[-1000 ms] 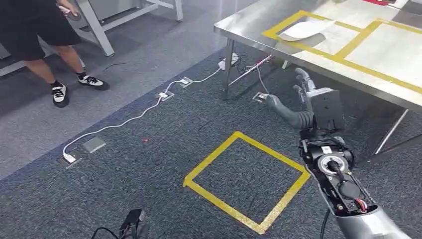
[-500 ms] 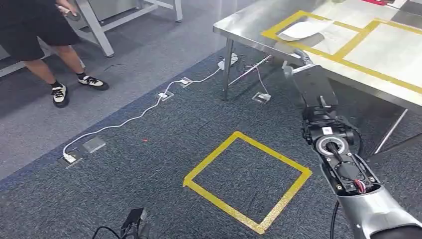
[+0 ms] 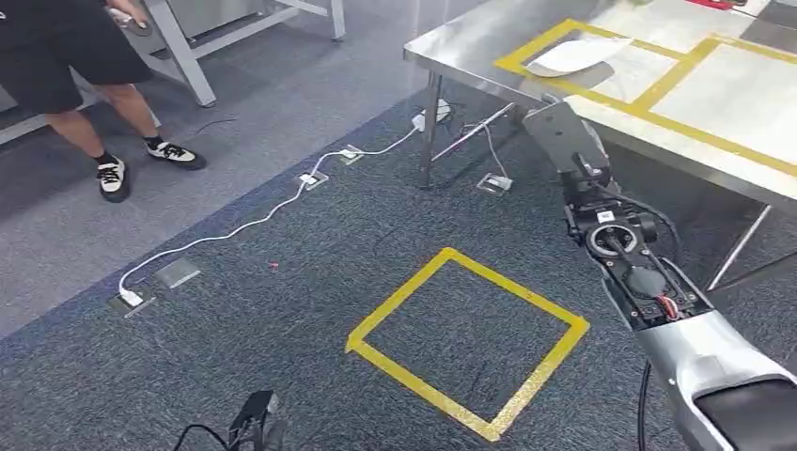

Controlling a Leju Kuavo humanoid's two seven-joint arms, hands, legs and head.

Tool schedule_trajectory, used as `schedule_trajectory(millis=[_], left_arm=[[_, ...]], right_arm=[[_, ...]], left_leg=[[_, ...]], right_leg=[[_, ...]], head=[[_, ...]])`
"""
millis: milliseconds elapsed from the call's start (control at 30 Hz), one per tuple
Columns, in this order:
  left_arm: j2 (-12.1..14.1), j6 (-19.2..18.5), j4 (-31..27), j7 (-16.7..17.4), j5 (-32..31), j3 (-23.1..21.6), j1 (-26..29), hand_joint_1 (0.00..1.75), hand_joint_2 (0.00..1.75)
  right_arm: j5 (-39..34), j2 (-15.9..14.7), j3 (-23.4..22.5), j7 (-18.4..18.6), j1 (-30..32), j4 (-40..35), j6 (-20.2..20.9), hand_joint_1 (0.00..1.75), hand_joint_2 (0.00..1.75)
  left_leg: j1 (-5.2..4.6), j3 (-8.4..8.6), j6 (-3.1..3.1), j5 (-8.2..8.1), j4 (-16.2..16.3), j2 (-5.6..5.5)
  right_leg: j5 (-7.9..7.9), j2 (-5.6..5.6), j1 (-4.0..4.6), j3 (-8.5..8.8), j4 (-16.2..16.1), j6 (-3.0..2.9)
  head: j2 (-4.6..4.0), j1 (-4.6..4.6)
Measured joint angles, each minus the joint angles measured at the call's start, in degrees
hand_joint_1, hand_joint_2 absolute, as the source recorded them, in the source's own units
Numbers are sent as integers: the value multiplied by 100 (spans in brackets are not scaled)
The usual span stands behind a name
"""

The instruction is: Take the parts from the cabinet and place them on the table.

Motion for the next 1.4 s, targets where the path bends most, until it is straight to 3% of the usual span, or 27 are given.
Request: schedule_trajectory(millis=[700, 933, 1000, 1033, 1067, 1133, 1167, 1200, 1233, 1267, 1300, 1333, 1367, 1400], left_arm=[[17, 33, 0, -7, 59, -7, 17, 0, 0], [48, 61, 0, -46, 112, -7, 22, 0, 0], [52, 66, 0, -66, 120, -7, 22, 0, 0], [52, 66, 0, -72, 129, -7, 28, 0, 0], [57, 70, 0, -81, 138, -7, 28, 0, 0], [59, 72, 0, -85, 157, -7, 26, 0, 0], [59, 72, 0, -87, 170, -7, 27, 0, 0], [61, 72, 0, -87, 173, -7, 27, 0, 0], [59, 72, 0, -92, 184, -7, 27, 0, 0], [61, 72, 0, -98, 201, -7, 27, 0, 0], [59, 72, 0, -105, 208, -7, 28, 0, 0], [53, 72, 0, -114, 212, -7, 31, 0, 0], [37, 72, 0, -125, 212, -7, 21, 0, 0], [37, 72, 0, -125, 212, -7, 21, 0, 0]], right_arm=[[-277, 2, 197, -207, -226, 811, 37, 0, 0], [-448, 52, 251, -282, -307, 1067, 61, 0, 0], [-501, 59, 271, -284, -321, 1113, 39, 0, 0], [-507, 59, 282, -284, -329, 1139, 22, 0, 0], [-518, 59, 291, -284, -341, 1163, -2, 0, 0], [-542, 59, 301, -275, -345, 1228, -22, 0, 0], [-549, 59, 310, -267, -342, 1268, -26, 0, 0], [-570, 57, 319, -260, -343, 1294, -31, 0, 0], [-608, 57, 321, -251, -350, 1318, -40, 0, 0], [-634, 46, 321, -236, -368, 1340, -50, 0, 0], [-651, 39, 319, -225, -402, 1362, -57, 0, 0], [-673, 28, 315, -223, -446, 1379, -57, 0, 0], [-704, 20, 312, -223, -494, 1393, -57, 0, 0], [-715, 13, 315, -221, -540, 1405, -57, 0, 0]], left_leg=[[2, -64, 5, 51, -9, -2], [-58, -64, 63, 19, 22, -2], [-27, -6, 107, 31, -28, 6], [-28, 30, 126, 19, -43, 10], [-28, 67, 152, 2, -44, 19], [-38, 121, 182, -27, -41, 37], [-49, 148, 177, -50, -40, 39], [-54, 184, 176, -73, -39, 38], [-60, 231, 170, -102, -39, 37], [-71, 290, 163, -138, -39, 34], [-82, 364, 155, -181, -41, 33], [-70, 416, 147, -225, -54, 36], [-91, 422, 111, -240, -56, 52], [-61, 421, 82, -252, -50, 69]], right_leg=[[53, -5, 0, -53, -15, 12], [36, -6, -78, -37, -32, 151], [-13, 5, -74, -73, 7, 196], [-115, 3, -74, -160, 206, 173], [-309, 8, -66, -340, 649, 147], [-673, 16, -55, -859, 1702, 131], [-765, 11, -54, -1067, 2079, 128], [-706, 10, -53, -1112, 2109, 118], [-517, 10, -48, -1001, 1840, 89], [-248, 9, -26, -743, 1339, 45], [48, -7, 9, -420, 707, -32], [182, -52, 63, -189, 212, -121], [81, -82, 108, -39, 172, -155], [85, -79, 126, -13, 99, -161]], head=[[0, -20], [0, -28], [0, -31], [0, -15], [0, -20], [0, -15], [0, -15], [0, -20], [0, -13], [0, -13], [0, -9], [0, -9], [0, -48], [0, -13]])
